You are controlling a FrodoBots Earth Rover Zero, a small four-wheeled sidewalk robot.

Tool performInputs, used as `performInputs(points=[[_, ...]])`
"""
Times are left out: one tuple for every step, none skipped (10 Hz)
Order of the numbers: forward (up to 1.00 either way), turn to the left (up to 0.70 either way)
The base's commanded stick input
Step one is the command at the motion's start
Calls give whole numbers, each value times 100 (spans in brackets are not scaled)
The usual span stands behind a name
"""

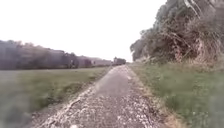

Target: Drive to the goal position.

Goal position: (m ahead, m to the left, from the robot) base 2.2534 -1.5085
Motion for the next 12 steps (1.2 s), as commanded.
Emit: performInputs(points=[[70,0],[70,0],[70,0],[70,0],[70,-9],[70,-13],[70,-13],[70,-13],[70,-13],[70,-13],[70,-13],[70,-13]])
